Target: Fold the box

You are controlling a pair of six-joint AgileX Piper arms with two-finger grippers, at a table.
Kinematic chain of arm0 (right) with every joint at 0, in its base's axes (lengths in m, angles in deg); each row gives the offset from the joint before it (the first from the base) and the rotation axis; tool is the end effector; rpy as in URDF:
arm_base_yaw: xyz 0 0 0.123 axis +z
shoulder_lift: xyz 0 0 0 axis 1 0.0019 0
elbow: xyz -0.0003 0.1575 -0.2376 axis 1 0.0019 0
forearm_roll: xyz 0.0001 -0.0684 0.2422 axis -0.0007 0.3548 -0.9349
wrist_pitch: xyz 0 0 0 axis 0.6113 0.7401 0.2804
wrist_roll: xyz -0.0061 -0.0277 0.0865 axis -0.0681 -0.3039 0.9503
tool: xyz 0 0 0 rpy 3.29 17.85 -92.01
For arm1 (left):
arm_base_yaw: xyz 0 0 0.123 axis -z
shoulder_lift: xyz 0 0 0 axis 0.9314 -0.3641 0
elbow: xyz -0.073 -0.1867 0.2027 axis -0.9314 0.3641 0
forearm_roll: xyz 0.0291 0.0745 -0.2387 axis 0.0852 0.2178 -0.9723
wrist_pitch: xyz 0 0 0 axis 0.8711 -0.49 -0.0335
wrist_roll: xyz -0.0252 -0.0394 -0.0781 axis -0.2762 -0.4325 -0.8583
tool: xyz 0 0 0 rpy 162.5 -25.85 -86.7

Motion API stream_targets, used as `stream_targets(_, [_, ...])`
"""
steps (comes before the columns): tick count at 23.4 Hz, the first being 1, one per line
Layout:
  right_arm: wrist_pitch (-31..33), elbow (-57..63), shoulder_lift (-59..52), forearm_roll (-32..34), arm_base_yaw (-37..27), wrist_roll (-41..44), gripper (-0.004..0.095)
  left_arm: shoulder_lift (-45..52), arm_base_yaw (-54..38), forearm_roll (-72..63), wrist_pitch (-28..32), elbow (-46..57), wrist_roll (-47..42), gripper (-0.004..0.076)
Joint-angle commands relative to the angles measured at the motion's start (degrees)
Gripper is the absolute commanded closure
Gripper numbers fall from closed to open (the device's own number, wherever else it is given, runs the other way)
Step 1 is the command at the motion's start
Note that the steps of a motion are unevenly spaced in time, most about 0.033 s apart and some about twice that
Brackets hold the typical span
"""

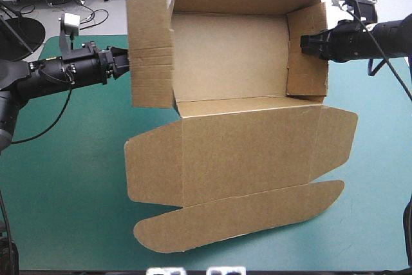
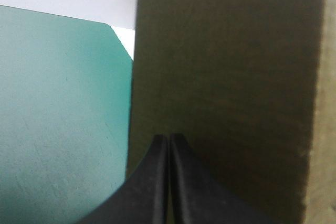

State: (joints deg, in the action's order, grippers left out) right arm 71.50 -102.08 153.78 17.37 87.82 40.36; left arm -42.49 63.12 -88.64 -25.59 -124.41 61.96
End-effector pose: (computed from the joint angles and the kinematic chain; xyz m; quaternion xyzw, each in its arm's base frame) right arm 0.3254 0.0360 0.4477 -0.0756 0.8906 0.2501 0.3722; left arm 0.2761 -0.0579 0.4423 0.1020 0.7423 -0.5456 0.3754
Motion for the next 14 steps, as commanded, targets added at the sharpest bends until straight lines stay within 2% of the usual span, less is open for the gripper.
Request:
stream_targets(1, [-4.21, -1.76, -1.04, -2.80, 1.55, 0.29, 0.0926, 2.05, 1.78, -3.88, -4.18, -1.79, 0.15, 0.0727])
stream_targets(14, [-6.89, -1.76, 0.95, -1.66, 2.56, 0.93, 0.0926, 2.05, 2.26, -1.33, -4.18, -1.79, 1.10, 0.0726])
